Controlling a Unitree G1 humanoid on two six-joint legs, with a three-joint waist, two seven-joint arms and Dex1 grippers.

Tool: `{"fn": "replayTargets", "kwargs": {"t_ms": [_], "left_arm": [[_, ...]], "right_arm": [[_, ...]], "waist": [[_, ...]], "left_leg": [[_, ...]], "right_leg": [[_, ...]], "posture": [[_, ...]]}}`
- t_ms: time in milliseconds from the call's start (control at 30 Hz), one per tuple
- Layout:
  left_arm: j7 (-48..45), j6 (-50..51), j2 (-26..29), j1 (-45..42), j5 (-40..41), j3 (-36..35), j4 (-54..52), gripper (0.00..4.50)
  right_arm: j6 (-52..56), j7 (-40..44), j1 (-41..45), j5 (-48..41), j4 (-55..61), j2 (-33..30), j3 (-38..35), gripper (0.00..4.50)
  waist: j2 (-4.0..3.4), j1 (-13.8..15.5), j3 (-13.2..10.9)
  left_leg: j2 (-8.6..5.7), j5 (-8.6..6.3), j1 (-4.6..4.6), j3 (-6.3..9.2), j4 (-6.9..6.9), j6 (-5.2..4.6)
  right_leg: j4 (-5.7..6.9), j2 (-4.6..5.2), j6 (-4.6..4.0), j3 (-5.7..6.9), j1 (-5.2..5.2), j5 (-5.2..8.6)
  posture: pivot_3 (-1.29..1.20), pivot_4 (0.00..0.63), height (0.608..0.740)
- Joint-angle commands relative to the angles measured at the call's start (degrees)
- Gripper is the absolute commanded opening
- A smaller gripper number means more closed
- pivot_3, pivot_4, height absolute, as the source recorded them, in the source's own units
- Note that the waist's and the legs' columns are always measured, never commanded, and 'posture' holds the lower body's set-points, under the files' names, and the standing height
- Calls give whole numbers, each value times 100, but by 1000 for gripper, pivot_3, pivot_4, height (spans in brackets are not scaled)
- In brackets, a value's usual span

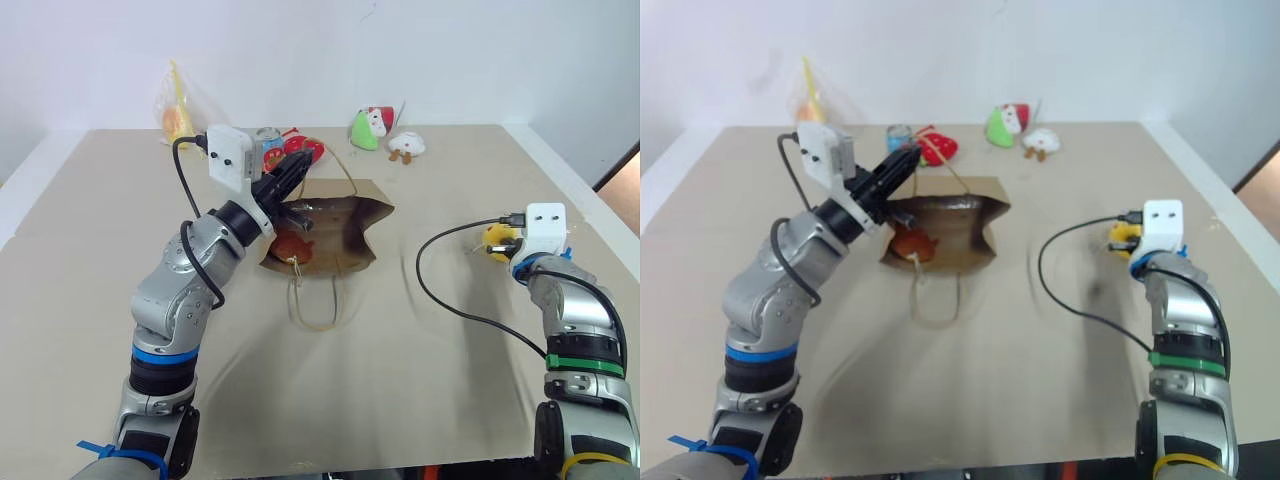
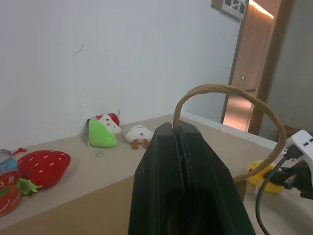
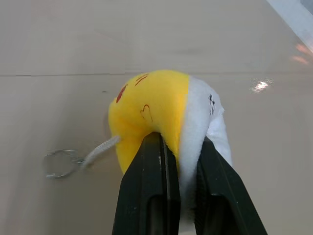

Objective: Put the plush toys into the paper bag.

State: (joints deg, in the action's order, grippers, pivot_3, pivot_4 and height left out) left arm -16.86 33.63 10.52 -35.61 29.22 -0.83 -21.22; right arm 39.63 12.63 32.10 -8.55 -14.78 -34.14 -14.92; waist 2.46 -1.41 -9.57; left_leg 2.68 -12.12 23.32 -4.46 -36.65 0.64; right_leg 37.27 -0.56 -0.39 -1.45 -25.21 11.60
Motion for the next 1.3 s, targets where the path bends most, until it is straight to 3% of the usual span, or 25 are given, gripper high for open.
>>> {"fn": "replayTargets", "kwargs": {"t_ms": [33, 267, 367, 467, 767, 1300], "left_arm": [[-51, -157, 24, -182, 5, -84, -79, 0], [-111, -231, 54, -226, -41, -98, 60, 0], [-158, -284, 87, -242, -63, -95, 135, 0], [-177, -315, 105, -269, -84, -102, 196, 0], [-136, -295, 144, -240, -122, -62, 151, 0], [23, -232, 111, -239, -120, -78, 16, 0]], "right_arm": [[291, 841, 1, -482, 1393, -374, 71, 62], [1890, 3535, -519, -2768, 3818, -1895, 168, 62], [2585, 3915, -372, -3862, 4391, -2040, 127, 62], [2829, 3700, -43, -4464, 4649, -1650, 317, 62], [1483, 2300, 760, -2601, 3369, -55, 1929, 62], [-181, 1819, 1306, -397, 1541, 782, 2874, 62]], "waist": [[-3, -13, -1], [-4, 18, -2], [-2, 5, -3], [0, -4, -4], [2, 6, -3], [2, 6, -3]], "left_leg": [[2, 0, 0, 0, 0, 0], [4, -2, 3, 13, 3, -2], [2, -2, 1, 10, 0, -2], [3, -1, -2, 8, -3, -3], [0, 7, 4, 15, -8, -13], [-1, 3, 20, 8, -7, -20]], "right_leg": [[0, -2, 0, 0, 0, 0], [-15, -3, 0, 20, 8, 3], [-15, 0, 2, 17, 9, 1], [-13, -5, 6, 17, 8, -4], [-8, -13, 6, 5, 7, -6], [-10, -9, 7, -13, -6, -5]], "posture": [[0, 150, 740], [0, 150, 740], [0, 150, 740], [0, 150, 740], [0, 150, 740], [0, 150, 740]]}}
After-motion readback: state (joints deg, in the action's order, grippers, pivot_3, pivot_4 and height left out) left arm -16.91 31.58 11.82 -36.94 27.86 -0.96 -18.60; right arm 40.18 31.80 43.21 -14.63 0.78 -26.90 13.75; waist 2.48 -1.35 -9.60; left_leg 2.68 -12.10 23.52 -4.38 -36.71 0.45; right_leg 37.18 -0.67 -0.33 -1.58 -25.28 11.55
